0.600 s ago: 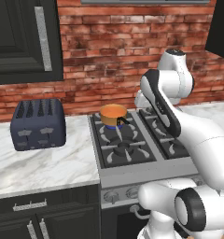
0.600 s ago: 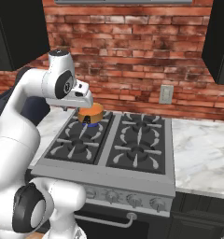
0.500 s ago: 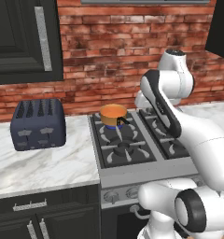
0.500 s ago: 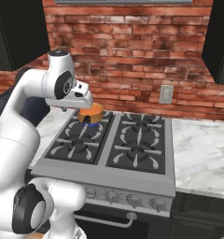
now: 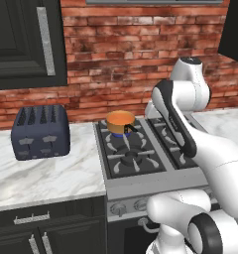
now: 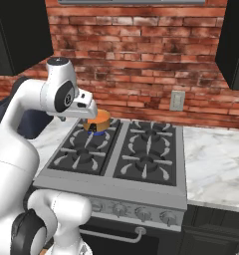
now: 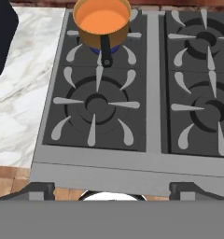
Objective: Wait until the marinara sauce is simmered to a deep red color and then turn off the stove.
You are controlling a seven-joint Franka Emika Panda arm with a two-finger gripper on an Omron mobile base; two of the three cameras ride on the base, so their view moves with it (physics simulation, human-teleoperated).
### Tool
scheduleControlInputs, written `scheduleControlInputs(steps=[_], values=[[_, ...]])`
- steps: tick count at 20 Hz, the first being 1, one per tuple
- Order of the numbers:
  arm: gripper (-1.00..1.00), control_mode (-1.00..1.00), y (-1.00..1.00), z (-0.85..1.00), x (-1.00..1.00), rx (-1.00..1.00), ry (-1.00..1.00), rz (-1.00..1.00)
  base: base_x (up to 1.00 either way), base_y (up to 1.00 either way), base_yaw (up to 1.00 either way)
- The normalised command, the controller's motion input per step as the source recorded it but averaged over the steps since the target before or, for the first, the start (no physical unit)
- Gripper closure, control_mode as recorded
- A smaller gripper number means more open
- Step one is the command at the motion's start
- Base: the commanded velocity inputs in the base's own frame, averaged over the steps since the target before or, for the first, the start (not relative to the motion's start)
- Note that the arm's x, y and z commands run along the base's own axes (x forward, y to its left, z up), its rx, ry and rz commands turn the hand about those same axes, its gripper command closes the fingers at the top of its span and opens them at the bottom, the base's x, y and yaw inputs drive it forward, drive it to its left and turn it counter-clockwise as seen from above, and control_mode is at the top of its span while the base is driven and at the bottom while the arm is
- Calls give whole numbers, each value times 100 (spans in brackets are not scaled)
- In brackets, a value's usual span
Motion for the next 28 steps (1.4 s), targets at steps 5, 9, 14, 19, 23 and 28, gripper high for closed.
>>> scheduleControlInputs(steps=[5,9,14,19,23,28], values=[[-100,-100,0,0,0,0,0,0,0,0,0],[-100,-100,0,0,0,0,0,0,0,0,0],[-100,-100,0,0,0,0,0,0,0,0,0],[-100,-100,0,0,0,0,0,0,0,0,0],[-100,-100,0,0,0,0,0,0,0,0,0],[-100,-100,0,0,0,0,0,0,0,0,0]])
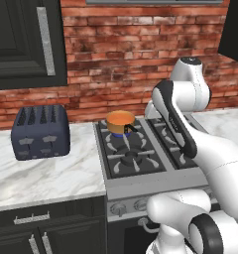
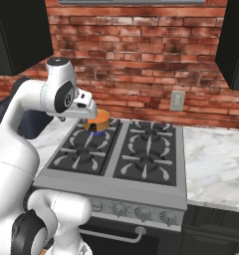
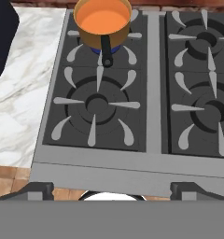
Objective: Wait until the marinara sauce is simmered to a deep red color and then turn off the stove.
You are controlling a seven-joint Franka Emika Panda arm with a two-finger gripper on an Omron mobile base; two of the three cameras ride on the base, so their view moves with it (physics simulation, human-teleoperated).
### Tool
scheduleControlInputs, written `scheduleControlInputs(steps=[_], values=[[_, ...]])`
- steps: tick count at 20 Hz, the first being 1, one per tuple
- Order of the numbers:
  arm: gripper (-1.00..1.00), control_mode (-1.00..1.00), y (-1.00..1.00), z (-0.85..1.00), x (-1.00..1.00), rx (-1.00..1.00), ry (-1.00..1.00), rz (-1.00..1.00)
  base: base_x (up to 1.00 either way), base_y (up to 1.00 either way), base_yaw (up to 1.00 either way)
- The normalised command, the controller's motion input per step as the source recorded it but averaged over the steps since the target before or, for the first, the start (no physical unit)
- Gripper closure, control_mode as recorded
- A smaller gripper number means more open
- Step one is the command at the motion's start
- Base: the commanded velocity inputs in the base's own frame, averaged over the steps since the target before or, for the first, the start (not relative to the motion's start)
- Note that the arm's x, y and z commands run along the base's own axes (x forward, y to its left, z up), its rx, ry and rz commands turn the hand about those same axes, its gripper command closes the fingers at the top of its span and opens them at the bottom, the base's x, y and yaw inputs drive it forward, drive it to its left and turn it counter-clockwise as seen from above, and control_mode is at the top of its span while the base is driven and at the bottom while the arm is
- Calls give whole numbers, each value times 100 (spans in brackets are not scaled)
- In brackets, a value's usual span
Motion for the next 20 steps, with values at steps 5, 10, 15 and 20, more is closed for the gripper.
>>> scheduleControlInputs(steps=[5,10,15,20], values=[[-100,-100,0,0,0,0,0,0,0,0,0],[-100,-100,0,0,0,0,0,0,0,0,0],[-100,-100,0,0,0,0,0,0,0,0,0],[-100,-100,0,0,0,0,0,0,0,0,0]])
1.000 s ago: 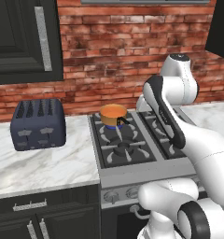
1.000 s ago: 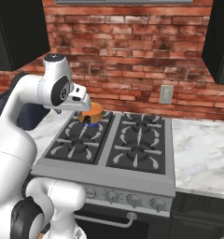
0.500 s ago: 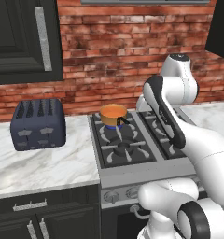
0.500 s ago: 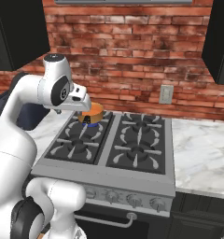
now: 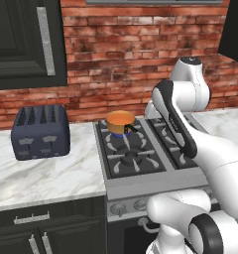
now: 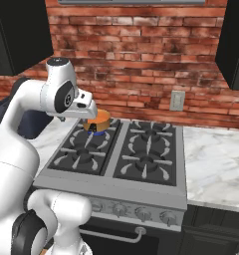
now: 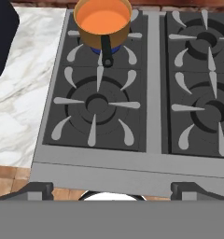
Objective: Wait until the marinara sauce is simmered to a deep red color and then turn off the stove.
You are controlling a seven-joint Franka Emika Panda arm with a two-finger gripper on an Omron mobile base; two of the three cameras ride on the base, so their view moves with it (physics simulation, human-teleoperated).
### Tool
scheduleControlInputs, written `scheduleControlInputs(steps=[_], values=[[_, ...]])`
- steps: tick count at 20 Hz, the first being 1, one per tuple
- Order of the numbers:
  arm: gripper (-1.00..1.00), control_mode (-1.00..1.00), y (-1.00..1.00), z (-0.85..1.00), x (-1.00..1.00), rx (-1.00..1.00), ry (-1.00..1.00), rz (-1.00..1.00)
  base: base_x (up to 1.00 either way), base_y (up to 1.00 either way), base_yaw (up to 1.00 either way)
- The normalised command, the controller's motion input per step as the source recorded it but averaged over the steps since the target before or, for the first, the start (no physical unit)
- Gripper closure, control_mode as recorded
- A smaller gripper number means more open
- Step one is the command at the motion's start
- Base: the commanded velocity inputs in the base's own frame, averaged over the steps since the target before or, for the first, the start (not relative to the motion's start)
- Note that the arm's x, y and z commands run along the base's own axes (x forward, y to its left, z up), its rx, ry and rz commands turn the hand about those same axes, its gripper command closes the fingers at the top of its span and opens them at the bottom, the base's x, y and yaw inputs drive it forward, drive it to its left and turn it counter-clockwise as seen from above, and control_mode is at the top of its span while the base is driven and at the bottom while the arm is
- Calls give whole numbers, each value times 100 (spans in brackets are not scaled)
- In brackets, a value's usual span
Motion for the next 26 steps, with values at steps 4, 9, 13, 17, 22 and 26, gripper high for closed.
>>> scheduleControlInputs(steps=[4,9,13,17,22,26], values=[[-100,-100,0,0,0,0,0,0,0,0,0],[-100,-100,0,0,0,0,0,0,0,0,0],[-100,-100,0,0,0,0,0,0,0,0,0],[-100,-100,0,0,0,0,0,0,0,0,0],[-100,-100,0,0,0,0,0,0,0,0,0],[-100,-100,0,0,0,0,0,0,0,0,0]])
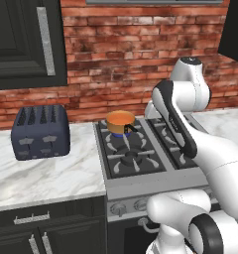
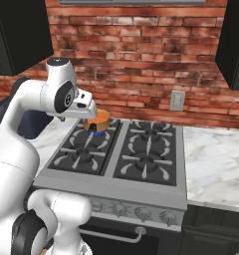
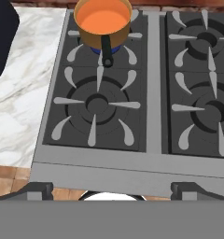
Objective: Wait until the marinara sauce is simmered to a deep red color and then turn off the stove.
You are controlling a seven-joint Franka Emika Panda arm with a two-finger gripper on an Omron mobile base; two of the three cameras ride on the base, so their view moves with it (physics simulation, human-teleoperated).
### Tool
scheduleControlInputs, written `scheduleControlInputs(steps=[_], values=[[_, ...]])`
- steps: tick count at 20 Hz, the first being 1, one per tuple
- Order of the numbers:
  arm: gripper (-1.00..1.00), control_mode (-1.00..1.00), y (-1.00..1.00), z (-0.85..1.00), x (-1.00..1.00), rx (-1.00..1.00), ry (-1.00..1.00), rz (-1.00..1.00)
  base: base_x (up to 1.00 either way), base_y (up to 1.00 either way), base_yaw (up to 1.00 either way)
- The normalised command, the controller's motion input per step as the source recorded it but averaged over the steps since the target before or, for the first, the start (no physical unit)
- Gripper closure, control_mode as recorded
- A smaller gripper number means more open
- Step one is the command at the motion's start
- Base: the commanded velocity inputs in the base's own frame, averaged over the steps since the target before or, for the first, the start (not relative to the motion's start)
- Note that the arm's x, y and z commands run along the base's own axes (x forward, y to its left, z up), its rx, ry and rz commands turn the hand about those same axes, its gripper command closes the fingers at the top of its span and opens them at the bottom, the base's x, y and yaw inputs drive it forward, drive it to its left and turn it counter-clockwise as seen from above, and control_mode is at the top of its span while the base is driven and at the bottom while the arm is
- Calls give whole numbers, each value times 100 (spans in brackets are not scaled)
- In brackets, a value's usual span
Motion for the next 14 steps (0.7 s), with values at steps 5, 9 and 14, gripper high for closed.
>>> scheduleControlInputs(steps=[5,9,14], values=[[-100,-100,0,0,0,0,0,0,0,0,0],[-100,-100,0,0,0,0,0,0,0,0,0],[-100,-100,0,0,0,0,0,0,0,0,0]])
